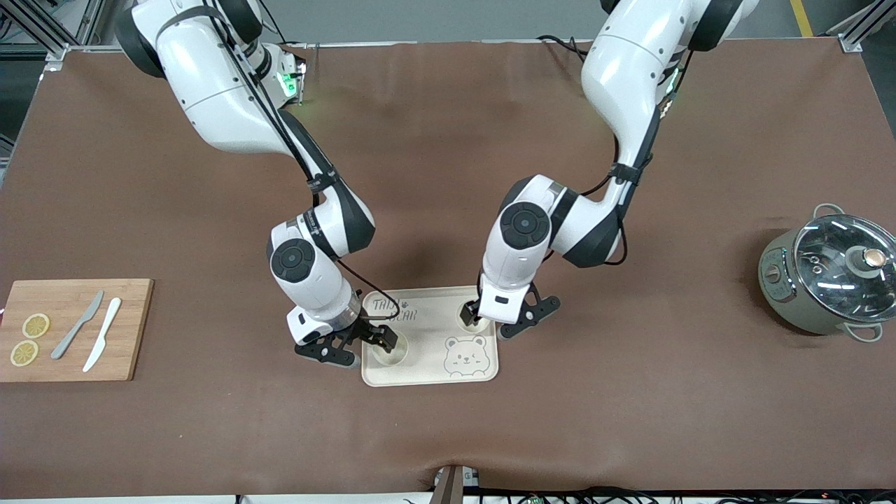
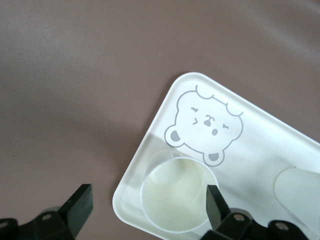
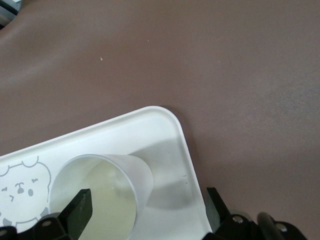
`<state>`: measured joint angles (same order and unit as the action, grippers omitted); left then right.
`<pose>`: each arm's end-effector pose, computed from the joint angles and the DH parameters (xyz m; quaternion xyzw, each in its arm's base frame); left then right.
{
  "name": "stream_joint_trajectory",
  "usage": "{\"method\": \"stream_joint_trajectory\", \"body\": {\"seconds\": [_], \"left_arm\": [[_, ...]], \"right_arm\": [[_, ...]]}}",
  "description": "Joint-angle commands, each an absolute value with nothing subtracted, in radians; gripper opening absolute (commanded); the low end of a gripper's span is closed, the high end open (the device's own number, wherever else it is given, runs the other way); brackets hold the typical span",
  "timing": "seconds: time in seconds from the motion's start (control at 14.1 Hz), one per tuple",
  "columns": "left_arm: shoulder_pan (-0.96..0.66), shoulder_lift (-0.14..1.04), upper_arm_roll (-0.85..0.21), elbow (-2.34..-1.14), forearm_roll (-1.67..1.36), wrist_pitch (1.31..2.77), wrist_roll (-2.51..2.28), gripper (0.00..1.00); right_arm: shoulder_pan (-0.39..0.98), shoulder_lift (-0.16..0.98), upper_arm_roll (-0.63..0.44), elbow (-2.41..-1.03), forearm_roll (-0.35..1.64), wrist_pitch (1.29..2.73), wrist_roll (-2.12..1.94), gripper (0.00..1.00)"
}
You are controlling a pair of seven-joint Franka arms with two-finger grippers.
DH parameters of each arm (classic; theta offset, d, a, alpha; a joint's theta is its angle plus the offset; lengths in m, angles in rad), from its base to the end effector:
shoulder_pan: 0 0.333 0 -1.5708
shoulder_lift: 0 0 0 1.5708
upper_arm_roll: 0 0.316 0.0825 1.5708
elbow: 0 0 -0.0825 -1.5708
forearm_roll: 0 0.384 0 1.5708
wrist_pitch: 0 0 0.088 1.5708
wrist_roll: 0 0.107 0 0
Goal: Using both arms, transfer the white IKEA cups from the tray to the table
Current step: 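Grasp one white cup with each gripper on the tray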
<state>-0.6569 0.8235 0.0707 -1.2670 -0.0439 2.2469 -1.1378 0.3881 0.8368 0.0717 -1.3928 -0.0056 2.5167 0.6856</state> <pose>0.6292 -0.4366 0.2772 0.9594 0.2705 0.0566 0.0556 0.6856 0.3253 0.2370 -0.9814 0.1249 -0.1087 0.0971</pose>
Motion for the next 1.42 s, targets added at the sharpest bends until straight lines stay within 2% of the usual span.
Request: {"method": "stream_joint_trajectory", "body": {"seconds": [0.0,0.42,0.5,0.64,0.71,0.92,1.06,1.2,1.34], "left_arm": [[-0.676,0.873,0.094,-1.224,-0.051,2.273,-1.154,1.0],[-0.693,0.916,0.104,-1.229,-0.046,2.312,-1.157,1.0],[-0.693,0.913,0.104,-1.229,-0.046,2.312,-1.158,0.86],[-0.693,0.91,0.104,-1.229,-0.046,2.312,-1.158,0.46],[-0.704,0.908,0.104,-1.23,-0.046,2.312,-1.158,0.3],[-0.713,0.908,0.107,-1.23,-0.045,2.309,-1.173,0.0],[-0.715,0.904,0.107,-1.229,-0.046,2.307,-1.183,0.0],[-0.715,0.896,0.118,-1.229,-0.046,2.306,-1.183,0.0],[-0.713,0.891,0.121,-1.229,-0.046,2.303,-1.183,0.0]], "right_arm": [[0.4,0.868,0.06,-1.355,-0.023,2.52,0.709,1.0],[0.408,0.884,0.06,-1.355,-0.025,2.546,0.723,1.0],[0.408,0.885,0.058,-1.355,-0.023,2.546,0.723,1.0],[0.41,0.885,0.06,-1.353,-0.023,2.546,0.723,1.0],[0.41,0.885,0.06,-1.353,-0.023,2.546,0.723,0.89],[0.413,0.885,0.06,-1.353,-0.021,2.542,0.723,0.58],[0.416,0.885,0.06,-1.345,-0.021,2.539,0.735,0.49],[0.42,0.885,0.06,-1.339,-0.023,2.534,0.742,0.35],[0.42,0.885,0.06,-1.339,-0.023,2.534,0.742,0.27]]}}
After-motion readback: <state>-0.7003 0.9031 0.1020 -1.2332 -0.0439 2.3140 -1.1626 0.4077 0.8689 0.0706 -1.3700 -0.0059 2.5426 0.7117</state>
